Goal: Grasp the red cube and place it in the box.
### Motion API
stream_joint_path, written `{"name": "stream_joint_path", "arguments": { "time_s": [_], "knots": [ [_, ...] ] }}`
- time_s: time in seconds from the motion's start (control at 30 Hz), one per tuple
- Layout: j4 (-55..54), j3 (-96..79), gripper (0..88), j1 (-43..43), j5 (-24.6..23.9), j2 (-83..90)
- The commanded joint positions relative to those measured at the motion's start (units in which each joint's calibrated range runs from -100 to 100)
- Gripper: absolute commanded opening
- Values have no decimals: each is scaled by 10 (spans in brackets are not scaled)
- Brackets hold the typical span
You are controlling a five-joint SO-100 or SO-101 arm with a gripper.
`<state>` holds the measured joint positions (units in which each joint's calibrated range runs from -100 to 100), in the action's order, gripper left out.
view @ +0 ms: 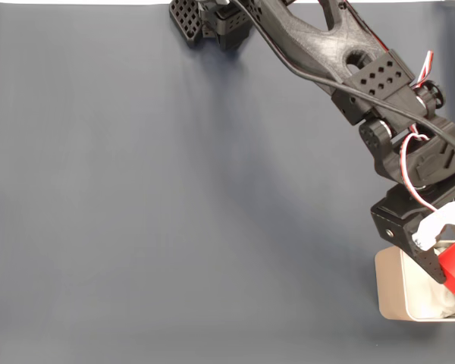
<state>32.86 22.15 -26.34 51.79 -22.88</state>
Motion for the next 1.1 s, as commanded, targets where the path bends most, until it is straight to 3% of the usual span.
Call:
{"name": "stream_joint_path", "arguments": {
  "time_s": [0.0,1.07],
  "knots": [
    [2,38,0,-6,-3,1],
    [-6,49,2,13,-4,-34]
  ]
}}
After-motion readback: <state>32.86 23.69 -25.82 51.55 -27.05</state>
